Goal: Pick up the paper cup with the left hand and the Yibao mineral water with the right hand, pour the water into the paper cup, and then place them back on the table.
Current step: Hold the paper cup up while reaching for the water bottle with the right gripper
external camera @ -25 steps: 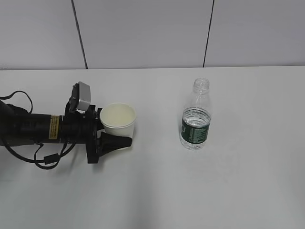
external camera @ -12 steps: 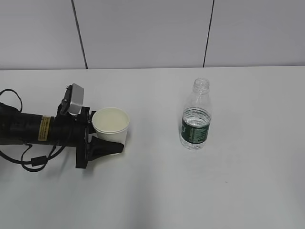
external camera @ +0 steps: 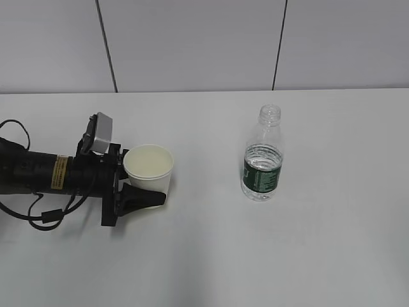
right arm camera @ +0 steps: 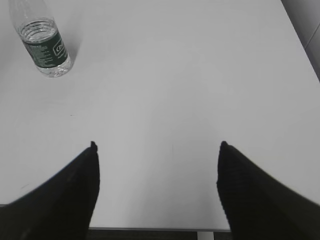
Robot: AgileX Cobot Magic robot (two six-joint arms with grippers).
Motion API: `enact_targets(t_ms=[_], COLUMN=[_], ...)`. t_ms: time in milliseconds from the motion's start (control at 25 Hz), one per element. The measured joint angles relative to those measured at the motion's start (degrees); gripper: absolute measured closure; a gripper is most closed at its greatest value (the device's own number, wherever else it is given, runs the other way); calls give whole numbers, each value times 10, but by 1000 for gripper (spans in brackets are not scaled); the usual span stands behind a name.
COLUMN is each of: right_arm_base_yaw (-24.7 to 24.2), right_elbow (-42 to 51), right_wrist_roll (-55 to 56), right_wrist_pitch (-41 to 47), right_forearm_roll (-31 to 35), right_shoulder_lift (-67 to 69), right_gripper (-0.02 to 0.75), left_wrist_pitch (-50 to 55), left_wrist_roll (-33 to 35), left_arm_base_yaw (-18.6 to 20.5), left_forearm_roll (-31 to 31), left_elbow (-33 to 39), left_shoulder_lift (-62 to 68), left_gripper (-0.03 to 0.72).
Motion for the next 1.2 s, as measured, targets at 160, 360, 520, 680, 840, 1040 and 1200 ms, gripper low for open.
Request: enact_targets(t_ms=[160,360,520,680,840,1040,1200], right_arm_base_yaw=[0,0,0,0,0,0,0], right_elbow=[0,0,0,0,0,0,0], right_wrist_roll=[0,0,0,0,0,0,-3], right_wrist_pitch=[0,0,0,0,0,0,0], right_forearm_roll=[0,0,0,0,0,0,-28], right_shoulder_lift=[0,0,0,0,0,0,0], right_gripper=[170,170,170,170,170,170,170], left_wrist_pitch=[0,0,0,0,0,0,0], left_wrist_roll=[0,0,0,0,0,0,0], left_arm_base_yaw=[0,0,0,0,0,0,0], left_forearm_roll=[-1,-1,-1,-1,-1,-1,-1], left_elbow=[0,0,0,0,0,0,0], left_shoulder_lift=[0,0,0,0,0,0,0], left_gripper=[253,253,253,253,253,253,253])
